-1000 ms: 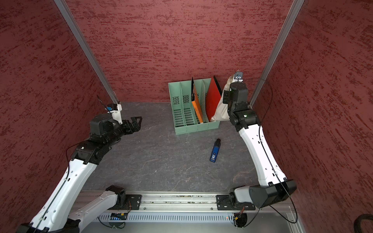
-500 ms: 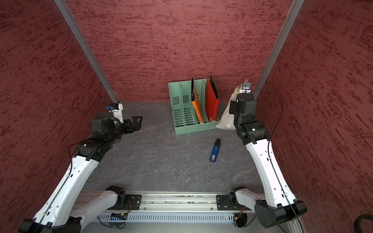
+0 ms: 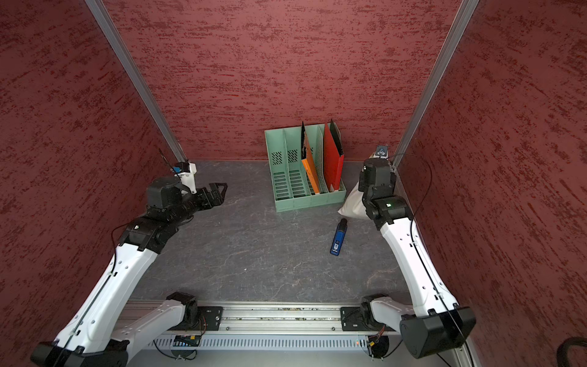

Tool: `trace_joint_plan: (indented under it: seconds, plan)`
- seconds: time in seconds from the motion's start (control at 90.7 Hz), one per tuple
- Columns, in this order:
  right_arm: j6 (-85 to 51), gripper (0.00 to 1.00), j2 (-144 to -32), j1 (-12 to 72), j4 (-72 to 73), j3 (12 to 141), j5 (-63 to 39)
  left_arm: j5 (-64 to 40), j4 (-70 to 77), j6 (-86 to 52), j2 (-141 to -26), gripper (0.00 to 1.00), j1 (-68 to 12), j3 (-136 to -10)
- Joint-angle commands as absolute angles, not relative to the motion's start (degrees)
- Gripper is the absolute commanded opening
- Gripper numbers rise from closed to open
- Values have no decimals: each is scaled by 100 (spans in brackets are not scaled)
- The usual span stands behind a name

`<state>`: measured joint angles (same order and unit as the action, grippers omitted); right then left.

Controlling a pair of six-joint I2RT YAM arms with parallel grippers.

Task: Close the soil bag
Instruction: Place the soil bag at the center of the board.

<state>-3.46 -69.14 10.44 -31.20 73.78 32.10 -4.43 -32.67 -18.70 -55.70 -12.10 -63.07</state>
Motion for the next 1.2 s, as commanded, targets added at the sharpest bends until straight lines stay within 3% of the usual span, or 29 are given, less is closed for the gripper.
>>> trace_joint_plan:
  seconds: [0.0,1.19]
  plan:
    - [-549,0,-6963,921,-2191,7346,3671,-501,-3252,-1899,-5390,100,-1190,-6228]
    - [-2347,0,-7905,744,-1413,5911,3215,-575,-3711,-1592,-4936,100,-986,-6192]
